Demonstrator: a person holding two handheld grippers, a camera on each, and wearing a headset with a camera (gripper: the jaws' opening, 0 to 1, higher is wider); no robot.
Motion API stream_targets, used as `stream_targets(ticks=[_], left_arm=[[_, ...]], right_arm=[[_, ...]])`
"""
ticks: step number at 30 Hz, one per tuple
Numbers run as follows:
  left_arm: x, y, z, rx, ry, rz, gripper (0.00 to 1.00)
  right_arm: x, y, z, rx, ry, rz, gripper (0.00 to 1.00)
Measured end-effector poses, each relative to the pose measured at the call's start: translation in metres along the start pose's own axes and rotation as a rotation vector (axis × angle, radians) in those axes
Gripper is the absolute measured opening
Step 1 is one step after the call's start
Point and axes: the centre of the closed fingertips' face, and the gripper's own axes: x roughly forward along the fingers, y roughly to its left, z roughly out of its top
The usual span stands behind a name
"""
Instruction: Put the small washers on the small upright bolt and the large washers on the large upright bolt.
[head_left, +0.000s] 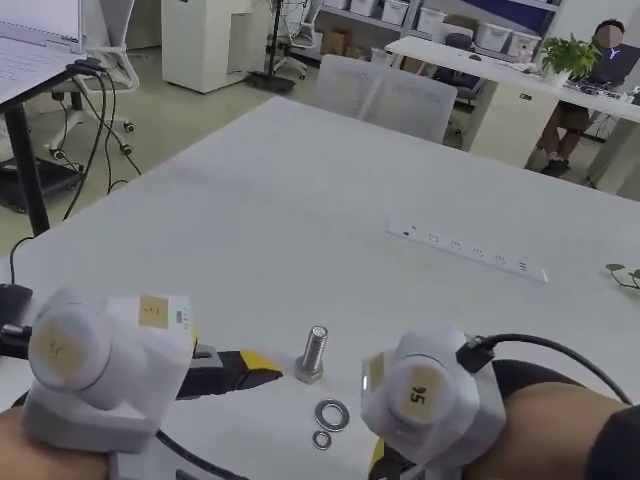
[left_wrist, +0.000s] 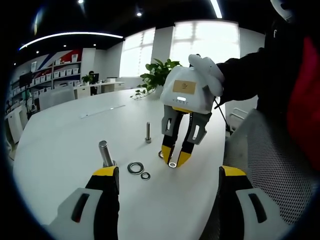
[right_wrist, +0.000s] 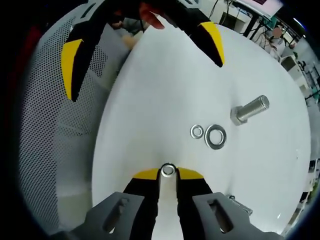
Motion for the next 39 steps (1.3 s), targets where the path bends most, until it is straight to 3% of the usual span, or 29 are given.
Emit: stream_targets(ticks=[11, 23, 34, 39], left_arm=[[0.001, 0.002, -0.001, -0.001, 0.002, 0.000, 0.81], [0.002, 0.001, -0.001, 0.000, 0.005, 0.001, 0.81], [0.003, 0.001, -0.001, -0.002, 0.005, 0.000, 0.81], [0.003, 0.001, -0.001, -0.002, 0.003, -0.002, 0.81]], right_arm=[[-0.024, -0.015, -0.007, 0.046, -0.031, -0.039, 0.14], [-0.044, -0.034, -0.031, 0.083, -0.006, -0.084, 0.14], [-0.062, -0.047, -0.042, 0.098, 0.010, -0.119, 0.14], [-0.074, -0.062, -0.048, 0.106, 0.010, -0.152, 0.14]])
